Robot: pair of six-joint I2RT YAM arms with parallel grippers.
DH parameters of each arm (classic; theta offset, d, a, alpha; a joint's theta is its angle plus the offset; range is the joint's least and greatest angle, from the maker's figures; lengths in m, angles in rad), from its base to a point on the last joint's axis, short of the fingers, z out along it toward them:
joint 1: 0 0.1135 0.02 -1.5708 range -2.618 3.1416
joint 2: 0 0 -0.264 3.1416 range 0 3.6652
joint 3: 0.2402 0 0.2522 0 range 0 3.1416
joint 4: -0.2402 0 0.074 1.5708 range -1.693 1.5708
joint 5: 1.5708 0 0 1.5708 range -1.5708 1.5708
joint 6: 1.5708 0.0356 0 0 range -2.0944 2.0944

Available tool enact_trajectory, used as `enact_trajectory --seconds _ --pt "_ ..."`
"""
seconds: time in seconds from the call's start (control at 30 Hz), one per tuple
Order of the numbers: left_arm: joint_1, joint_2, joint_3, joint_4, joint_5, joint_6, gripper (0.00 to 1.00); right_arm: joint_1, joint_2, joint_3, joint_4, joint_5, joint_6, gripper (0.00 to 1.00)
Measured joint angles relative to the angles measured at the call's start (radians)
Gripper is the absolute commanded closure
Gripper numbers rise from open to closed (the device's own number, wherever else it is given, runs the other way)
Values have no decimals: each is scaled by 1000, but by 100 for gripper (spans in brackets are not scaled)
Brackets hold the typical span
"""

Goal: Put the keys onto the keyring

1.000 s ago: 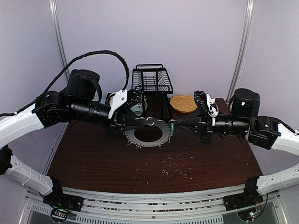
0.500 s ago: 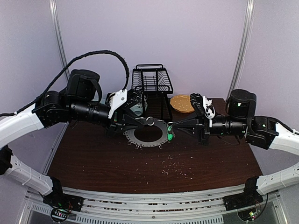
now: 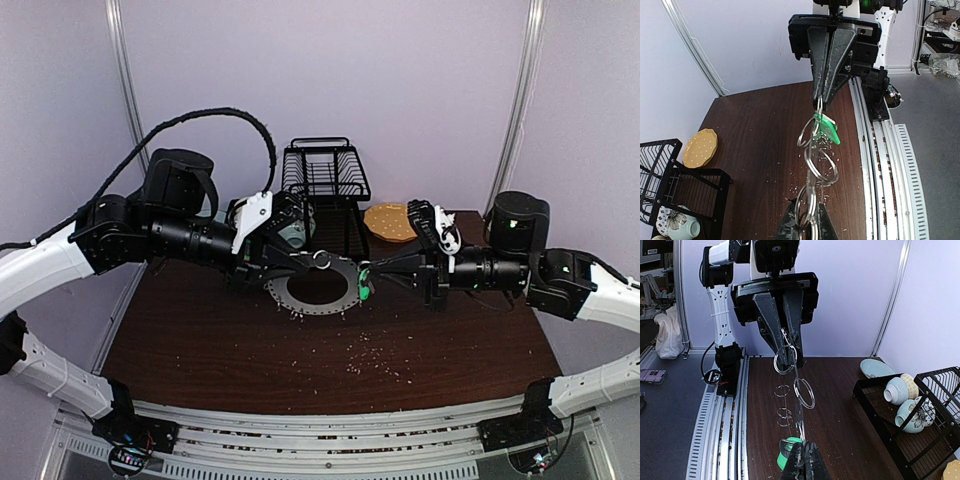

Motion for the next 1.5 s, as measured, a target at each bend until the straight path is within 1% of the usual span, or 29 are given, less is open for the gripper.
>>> enact_trajectory --seconds 1.5 --pt "0 0 0 0 21 0 100 0 -16 -6 6 -1 -12 100"
